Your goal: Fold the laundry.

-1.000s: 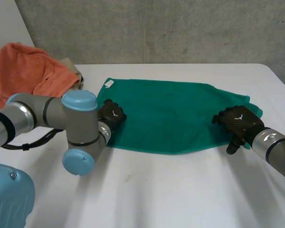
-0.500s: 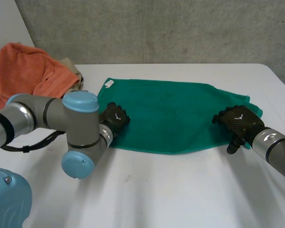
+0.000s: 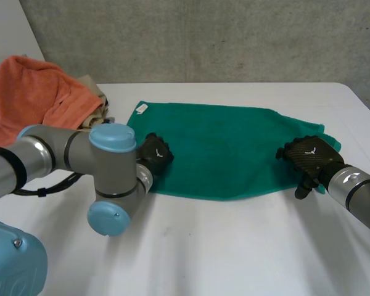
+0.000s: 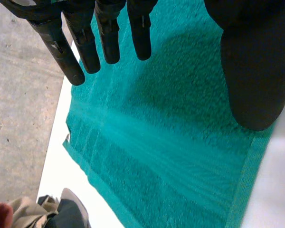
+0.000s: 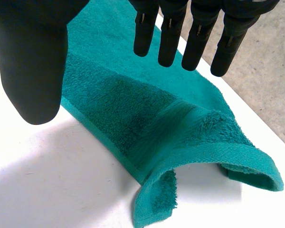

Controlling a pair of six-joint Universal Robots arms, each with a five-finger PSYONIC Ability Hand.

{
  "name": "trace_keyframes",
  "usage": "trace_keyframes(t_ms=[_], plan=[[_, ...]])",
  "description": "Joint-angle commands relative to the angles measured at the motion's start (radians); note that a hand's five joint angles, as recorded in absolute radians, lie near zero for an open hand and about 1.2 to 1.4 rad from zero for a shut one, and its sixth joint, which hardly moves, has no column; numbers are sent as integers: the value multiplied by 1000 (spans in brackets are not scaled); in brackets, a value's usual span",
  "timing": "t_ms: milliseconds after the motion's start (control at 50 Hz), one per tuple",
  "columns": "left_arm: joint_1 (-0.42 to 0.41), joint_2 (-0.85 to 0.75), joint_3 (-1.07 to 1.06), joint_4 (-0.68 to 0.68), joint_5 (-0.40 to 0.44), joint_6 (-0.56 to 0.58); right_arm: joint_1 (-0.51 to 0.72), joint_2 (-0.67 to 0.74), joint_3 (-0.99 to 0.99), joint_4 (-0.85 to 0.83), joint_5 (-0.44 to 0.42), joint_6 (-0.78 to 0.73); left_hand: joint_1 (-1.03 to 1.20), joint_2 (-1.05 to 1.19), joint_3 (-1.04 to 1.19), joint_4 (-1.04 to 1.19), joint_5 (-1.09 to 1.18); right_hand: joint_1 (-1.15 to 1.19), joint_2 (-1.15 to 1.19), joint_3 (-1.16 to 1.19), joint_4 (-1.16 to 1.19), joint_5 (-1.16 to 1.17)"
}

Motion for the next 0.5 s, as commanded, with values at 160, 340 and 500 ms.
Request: trace_keyframes(t_ms=[160,340,500], plan=[[-57,-1,15,-4,1,-14,-1,-4,3,0,0,-3,30,41,39,47,51,21,26,18,39,63],[-71,6,13,-15,4,-71,-1,-11,6,0,-2,-3,27,38,36,44,48,21,26,18,39,63],[-51,12,19,-58,17,-138,-1,-12,8,0,-2,-2,18,29,27,35,39,21,26,18,39,63]])
